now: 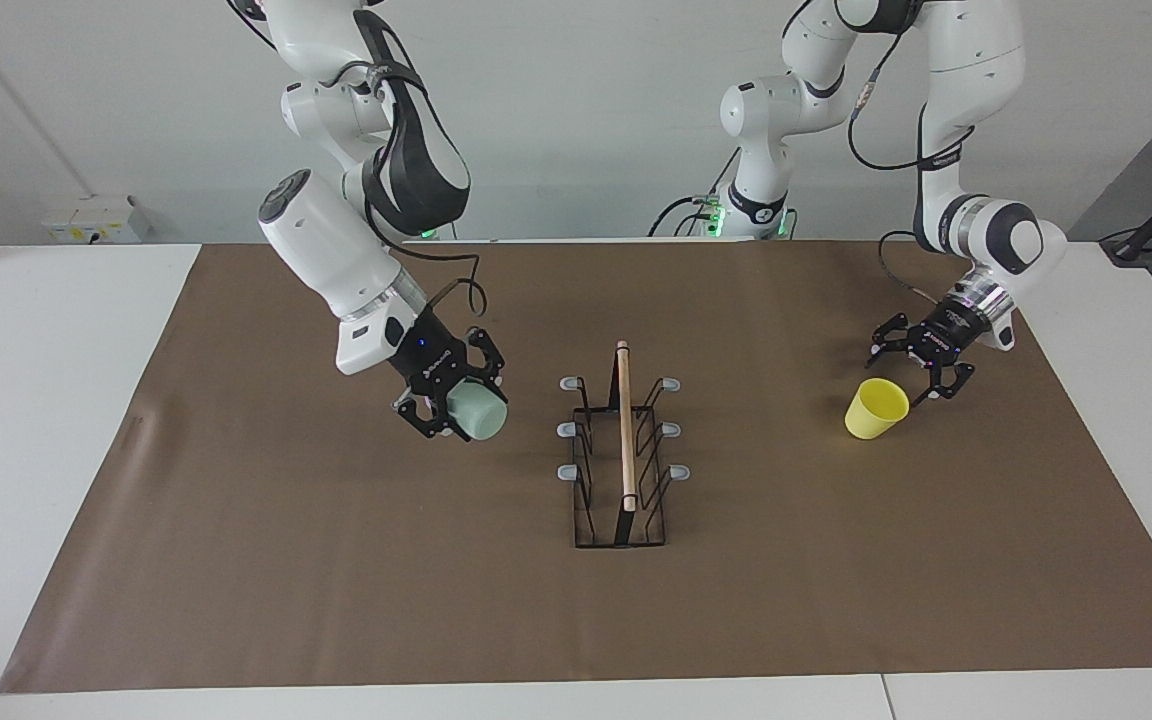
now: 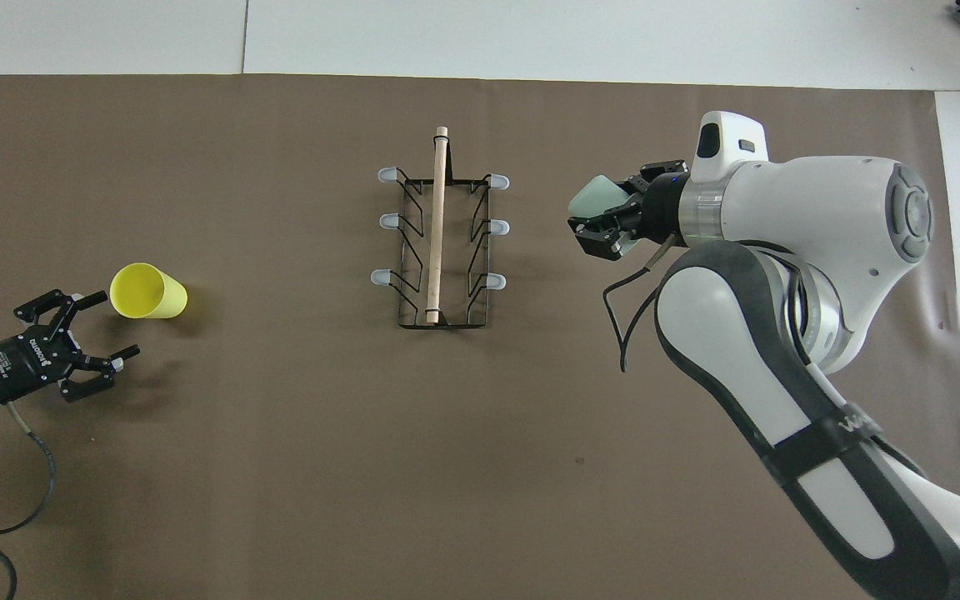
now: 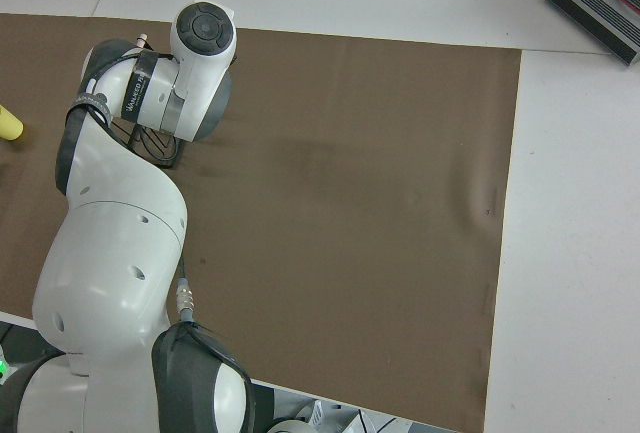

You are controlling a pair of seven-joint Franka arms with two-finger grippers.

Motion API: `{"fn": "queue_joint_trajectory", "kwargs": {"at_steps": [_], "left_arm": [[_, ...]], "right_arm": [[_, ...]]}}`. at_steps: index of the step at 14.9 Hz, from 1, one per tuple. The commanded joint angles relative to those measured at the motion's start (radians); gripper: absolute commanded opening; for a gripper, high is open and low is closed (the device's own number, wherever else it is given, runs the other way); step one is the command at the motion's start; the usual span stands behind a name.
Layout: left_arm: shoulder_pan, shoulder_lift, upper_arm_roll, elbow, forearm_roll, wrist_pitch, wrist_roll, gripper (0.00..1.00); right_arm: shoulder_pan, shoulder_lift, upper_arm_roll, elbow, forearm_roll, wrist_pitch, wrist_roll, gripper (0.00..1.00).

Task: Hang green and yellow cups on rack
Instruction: 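Carry the green cup to the rack while the left gripper grasps yellow cup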

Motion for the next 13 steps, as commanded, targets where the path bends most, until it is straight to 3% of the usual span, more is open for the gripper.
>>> {"fn": "queue_joint_trajectory", "kwargs": {"at_steps": [1, 6, 8, 10, 13], "left_arm": [[-0.039, -0.007, 0.007, -0.031, -0.061, 0.040, 0.048, 1.00], [-0.040, 0.057, 0.005, -0.016, -0.116, 0.036, 0.104, 1.00], [-0.036, 0.109, 0.008, 0.016, -0.165, -0.004, 0.147, 1.00], [-0.029, 0.103, 0.008, 0.023, -0.170, -0.035, 0.143, 1.00], [-0.031, 0.105, 0.005, 0.024, -0.181, -0.035, 0.146, 1.00]], "right_arm": [[0.001, -0.057, 0.006, -0.096, 0.275, 0.047, -0.171, 0.00], [-0.027, -0.100, 0.006, -0.179, 0.543, 0.059, -0.437, 0.00], [0.028, -0.104, 0.008, -0.191, 0.745, 0.163, -0.513, 0.00], [0.103, -0.101, 0.008, -0.183, 0.953, 0.263, -0.567, 0.00], [0.162, -0.072, 0.008, -0.139, 1.114, 0.331, -0.624, 0.00]]}}
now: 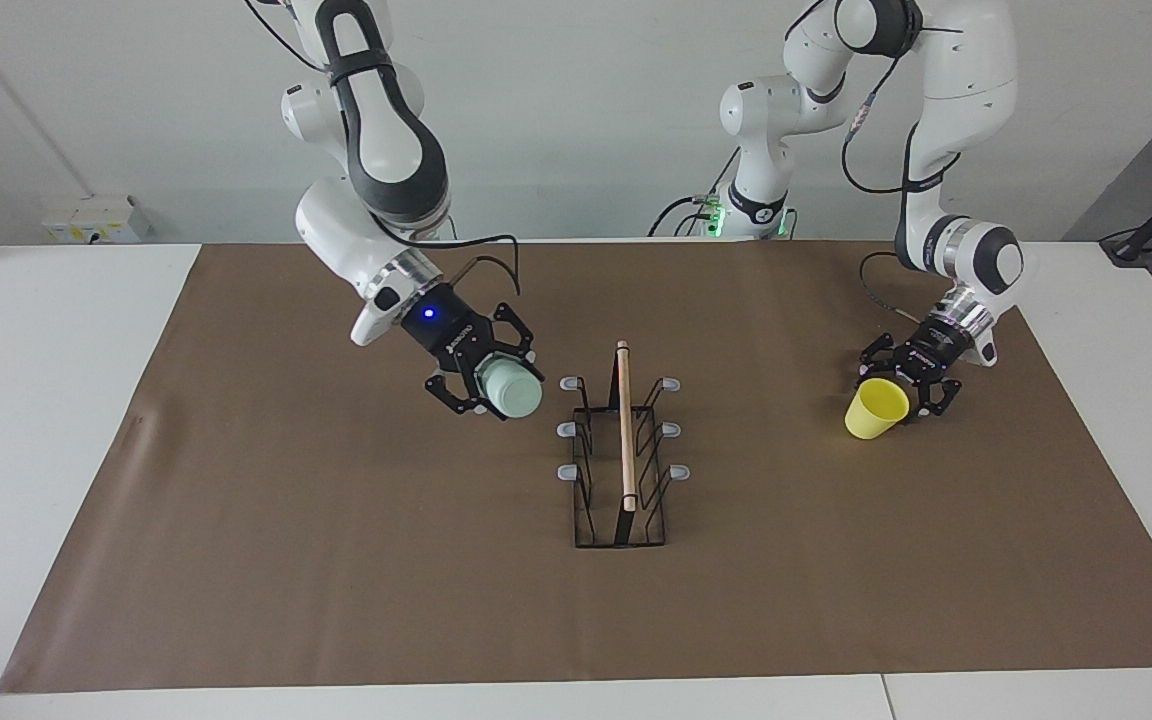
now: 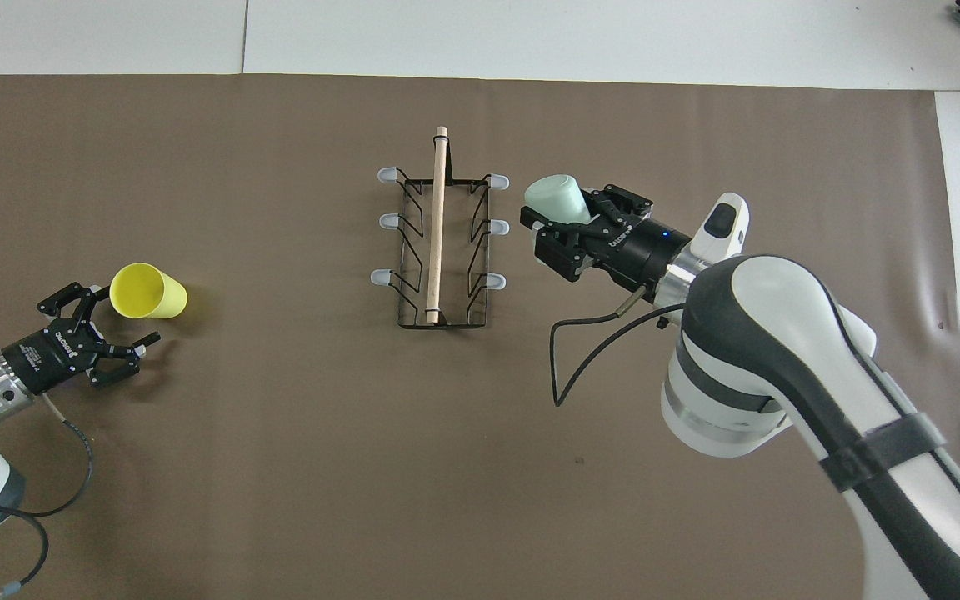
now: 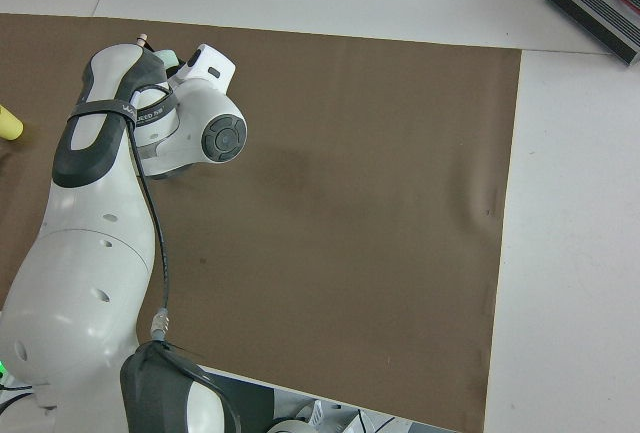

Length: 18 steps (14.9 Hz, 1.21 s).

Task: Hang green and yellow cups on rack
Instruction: 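Carry the green cup to the rack while the left gripper grasps yellow cup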

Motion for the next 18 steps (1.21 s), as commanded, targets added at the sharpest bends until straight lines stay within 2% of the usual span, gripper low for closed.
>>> {"fn": "queue_joint_trajectory", "kwargs": {"at_steps": [1, 4, 7, 8, 12, 18], "left_arm": [[-0.015, 0.013, 0.005, 0.010, -0.047, -0.013, 0.017, 1.00], [-0.038, 0.019, 0.006, 0.016, -0.060, 0.004, 0.023, 1.00], [-0.043, 0.022, 0.001, 0.018, -0.073, 0.026, 0.031, 1.00], [-0.069, 0.024, 0.003, 0.013, -0.096, 0.033, 0.034, 1.00], [-0.090, 0.025, 0.005, 0.013, -0.128, 0.050, 0.049, 1.00], [-0.133, 0.031, 0.004, 0.010, -0.166, 0.084, 0.066, 1.00]], "right_arm": [[0.030, 0.005, 0.001, 0.017, 0.142, 0.050, -0.063, 0.00], [0.105, 0.035, 0.000, 0.023, 0.302, 0.132, -0.227, 0.00], [0.143, 0.065, 0.000, 0.029, 0.475, 0.136, -0.391, 0.00], [0.145, 0.065, 0.000, 0.031, 0.498, 0.144, -0.419, 0.00], [0.145, 0.068, 0.000, 0.032, 0.508, 0.161, -0.428, 0.00], [0.143, 0.083, 0.001, 0.101, 0.486, 0.170, -0.351, 0.00]]}}
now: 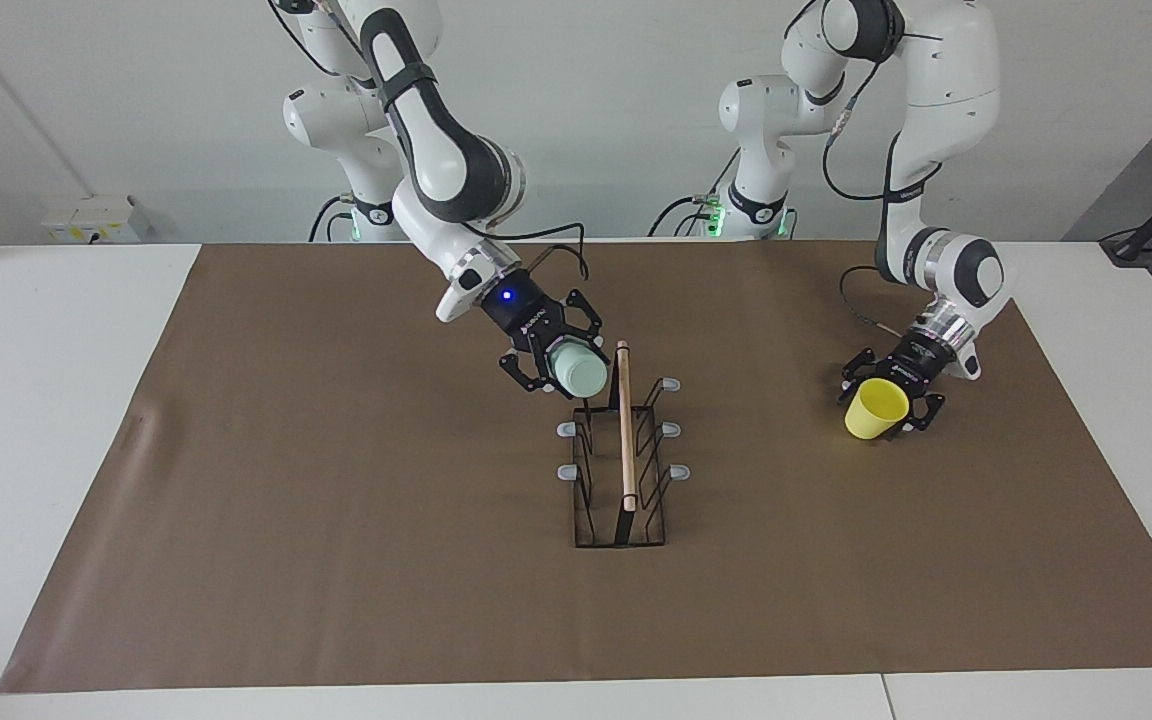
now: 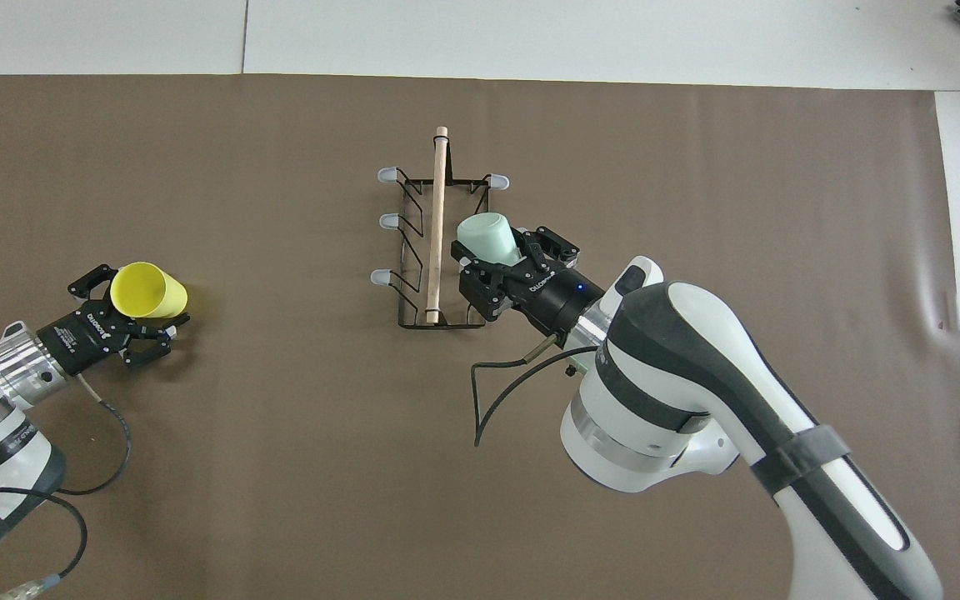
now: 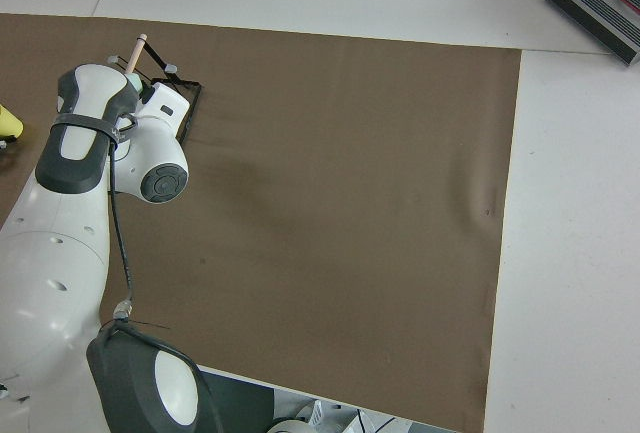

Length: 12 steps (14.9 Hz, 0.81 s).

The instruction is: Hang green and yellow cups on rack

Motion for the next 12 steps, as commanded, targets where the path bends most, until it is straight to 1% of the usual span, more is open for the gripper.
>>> {"fn": "queue_joint_trajectory", "kwargs": {"at_steps": [1, 2, 3, 4, 8, 9, 10, 11, 12], "left_arm": [[-0.026, 0.012, 0.008, 0.006, -0.035, 0.024, 0.029, 0.98], [-0.026, 0.012, 0.007, 0.002, -0.037, 0.024, 0.032, 0.86], [-0.026, 0.012, 0.008, 0.001, -0.044, 0.029, 0.032, 0.55], [-0.023, 0.012, 0.010, 0.001, -0.047, 0.028, 0.034, 0.01], [-0.017, 0.009, 0.016, 0.022, -0.031, 0.027, 0.054, 0.00], [-0.017, 0.004, 0.017, 0.033, -0.012, 0.027, 0.052, 0.00], [-0.017, -0.005, 0.022, 0.045, 0.035, 0.035, 0.051, 0.00], [-0.015, -0.007, 0.022, 0.073, 0.083, 0.046, 0.048, 0.00], [-0.014, -0.008, 0.024, 0.094, 0.127, 0.050, 0.044, 0.00]], "right_arm": [[0.000, 0.034, 0.001, 0.048, -0.024, 0.035, 0.010, 0.00], [-0.003, 0.037, 0.001, 0.048, -0.053, 0.037, 0.010, 0.00], [-0.003, 0.041, 0.001, 0.048, -0.053, 0.042, 0.010, 0.00], [0.000, 0.046, 0.001, 0.046, -0.051, 0.046, 0.008, 0.00], [0.005, 0.052, 0.001, 0.040, -0.045, 0.051, -0.004, 0.00], [0.005, 0.064, 0.001, 0.040, -0.044, 0.051, -0.010, 0.00], [0.006, 0.069, 0.001, 0.034, -0.038, 0.051, -0.030, 0.00], [0.011, 0.071, 0.001, 0.031, 0.008, 0.048, -0.073, 0.00], [0.011, 0.074, 0.001, 0.029, 0.083, 0.048, -0.132, 0.00]]}}
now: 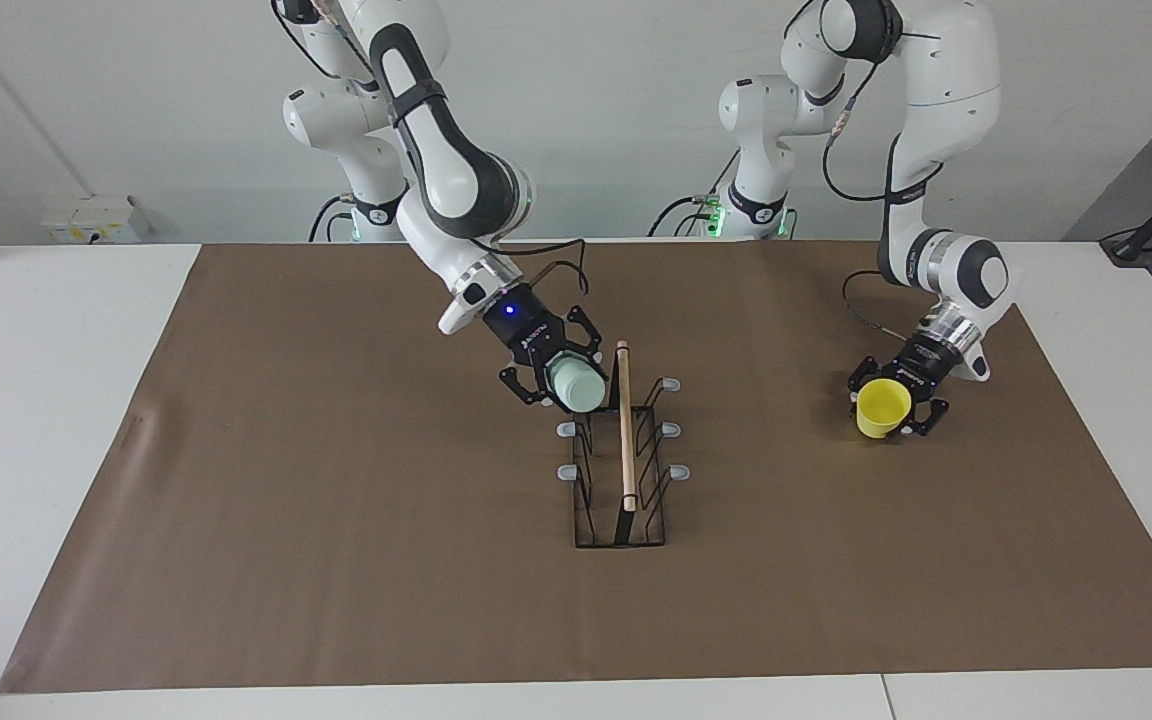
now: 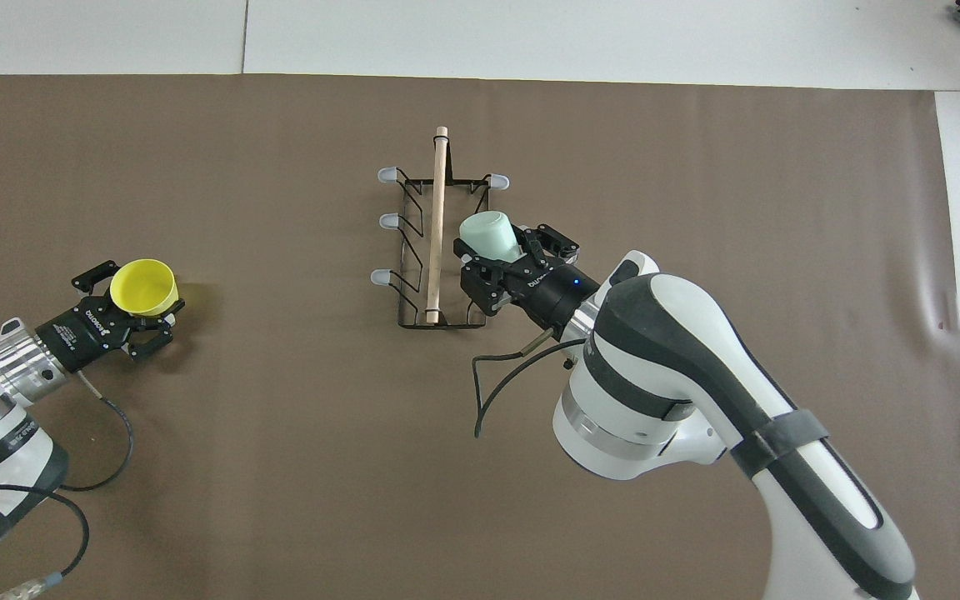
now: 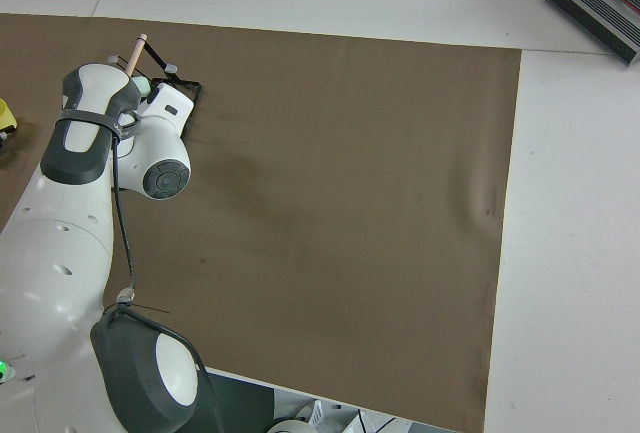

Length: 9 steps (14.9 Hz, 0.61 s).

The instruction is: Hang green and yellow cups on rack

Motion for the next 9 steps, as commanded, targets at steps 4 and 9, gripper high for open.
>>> {"fn": "queue_joint_trajectory", "kwargs": {"at_steps": [4, 9], "left_arm": [[0.019, 0.001, 0.008, 0.133, 0.245, 0.014, 0.001, 0.00], [0.004, -0.013, 0.010, 0.232, 0.455, 0.057, 0.003, 0.00]], "right_arm": [[0.008, -0.006, 0.001, -0.049, 0.247, -0.003, -0.285, 0.00], [0.000, -0.032, -0.001, -0.146, 0.407, -0.085, -0.450, 0.00]]}}
